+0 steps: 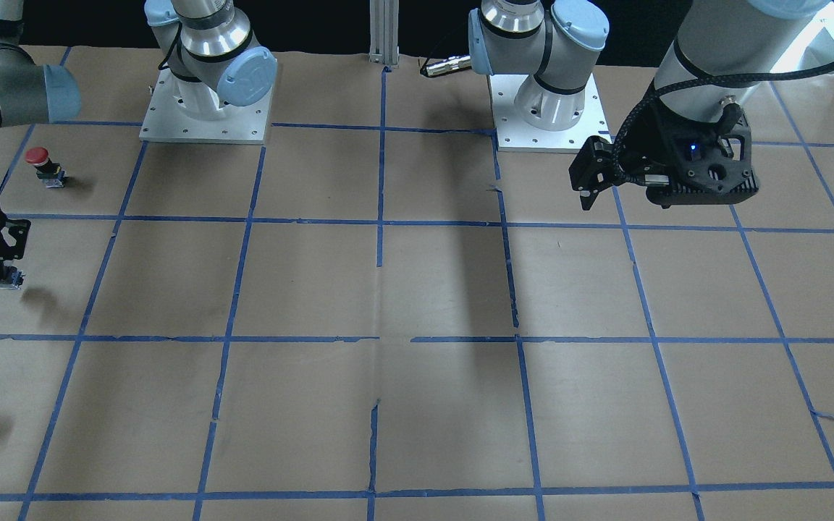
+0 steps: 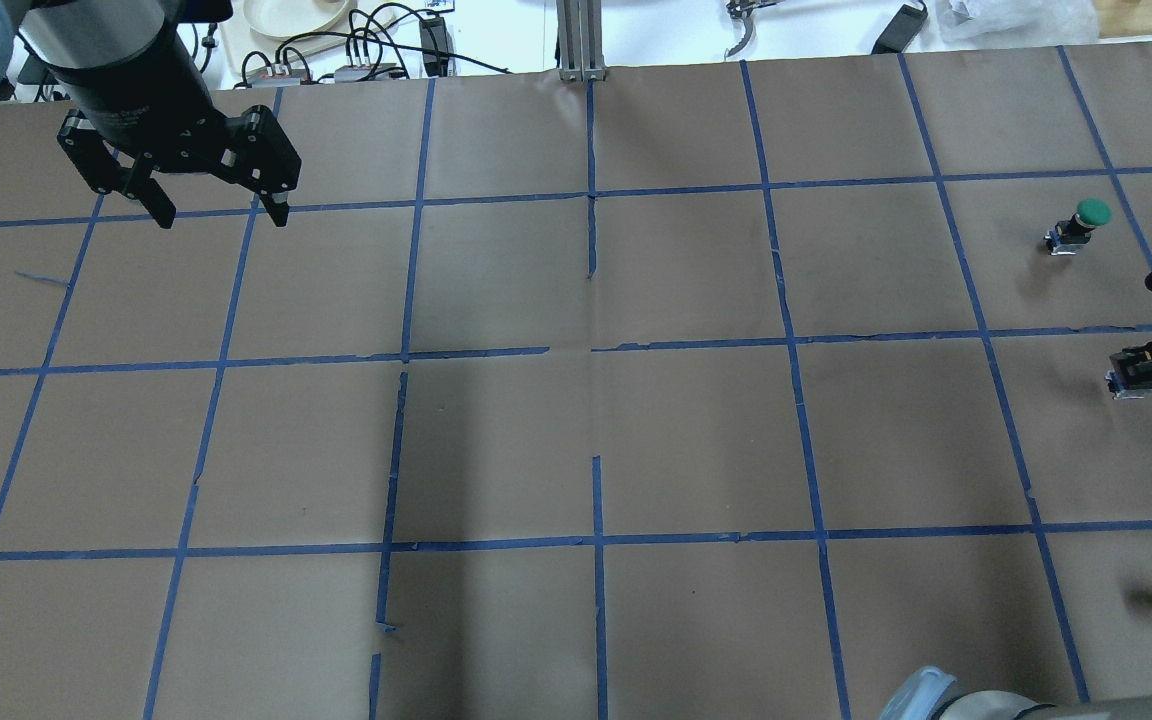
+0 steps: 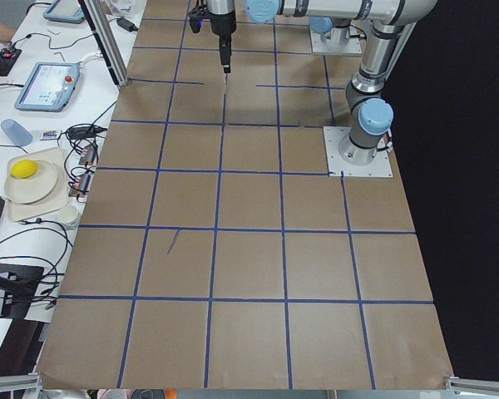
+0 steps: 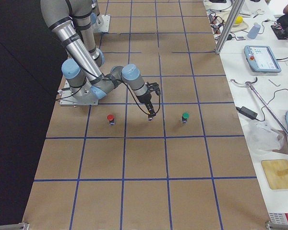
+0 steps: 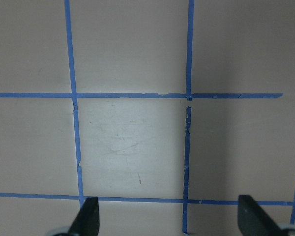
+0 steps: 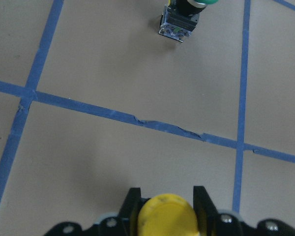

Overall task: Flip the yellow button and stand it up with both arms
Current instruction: 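Lower the button upright onto the table with the right gripper and release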

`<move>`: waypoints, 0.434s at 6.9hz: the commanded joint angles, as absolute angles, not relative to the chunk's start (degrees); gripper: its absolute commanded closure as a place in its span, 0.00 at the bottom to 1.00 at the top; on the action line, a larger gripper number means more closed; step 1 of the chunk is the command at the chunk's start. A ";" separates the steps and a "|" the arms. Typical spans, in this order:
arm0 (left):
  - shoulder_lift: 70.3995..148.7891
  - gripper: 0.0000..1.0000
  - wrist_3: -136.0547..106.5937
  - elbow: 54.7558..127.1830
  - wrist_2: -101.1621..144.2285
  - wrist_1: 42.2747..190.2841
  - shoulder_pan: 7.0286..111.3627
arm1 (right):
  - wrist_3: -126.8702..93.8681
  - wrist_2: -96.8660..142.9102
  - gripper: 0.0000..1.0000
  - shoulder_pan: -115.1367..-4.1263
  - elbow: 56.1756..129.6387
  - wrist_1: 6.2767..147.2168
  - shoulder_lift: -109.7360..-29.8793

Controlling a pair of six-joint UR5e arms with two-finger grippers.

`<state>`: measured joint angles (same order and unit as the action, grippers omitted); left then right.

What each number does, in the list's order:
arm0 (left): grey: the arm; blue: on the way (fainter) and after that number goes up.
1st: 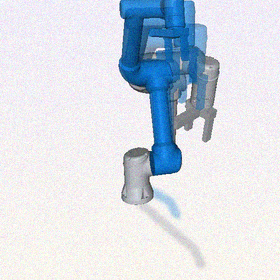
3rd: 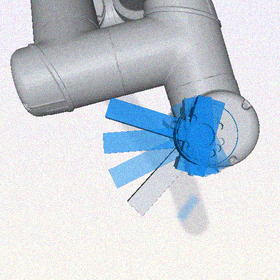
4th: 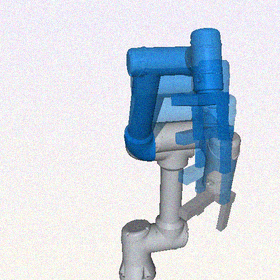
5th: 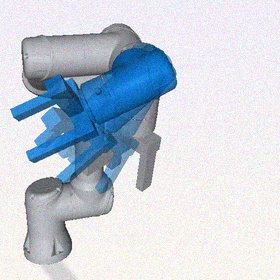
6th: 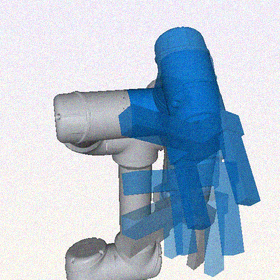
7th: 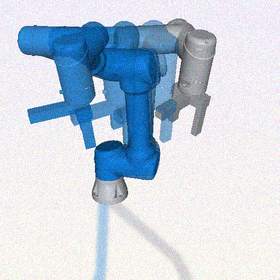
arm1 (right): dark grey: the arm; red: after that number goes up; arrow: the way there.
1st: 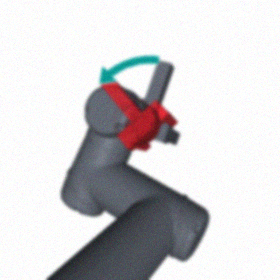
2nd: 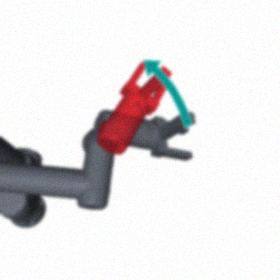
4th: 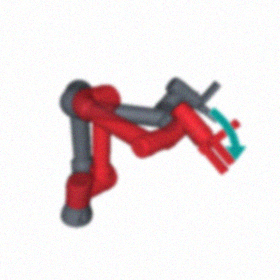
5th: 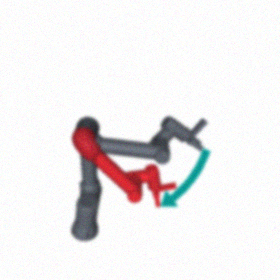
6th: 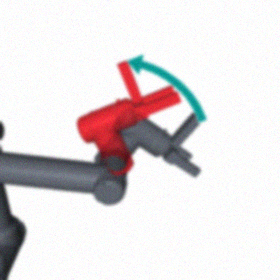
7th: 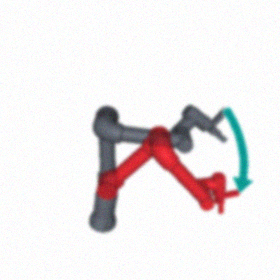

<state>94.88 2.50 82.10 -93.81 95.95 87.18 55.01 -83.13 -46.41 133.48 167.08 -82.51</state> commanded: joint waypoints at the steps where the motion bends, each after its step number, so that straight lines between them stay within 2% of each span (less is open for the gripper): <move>1: 94.48 0.00 2.81 81.74 -91.78 95.45 87.28 | 52.91 -83.23 0.81 -46.23 137.08 168.30 -82.62; 3: 94.31 0.00 3.43 81.30 -90.52 95.18 87.45 | 53.35 -83.58 0.81 -45.97 137.55 171.12 -82.62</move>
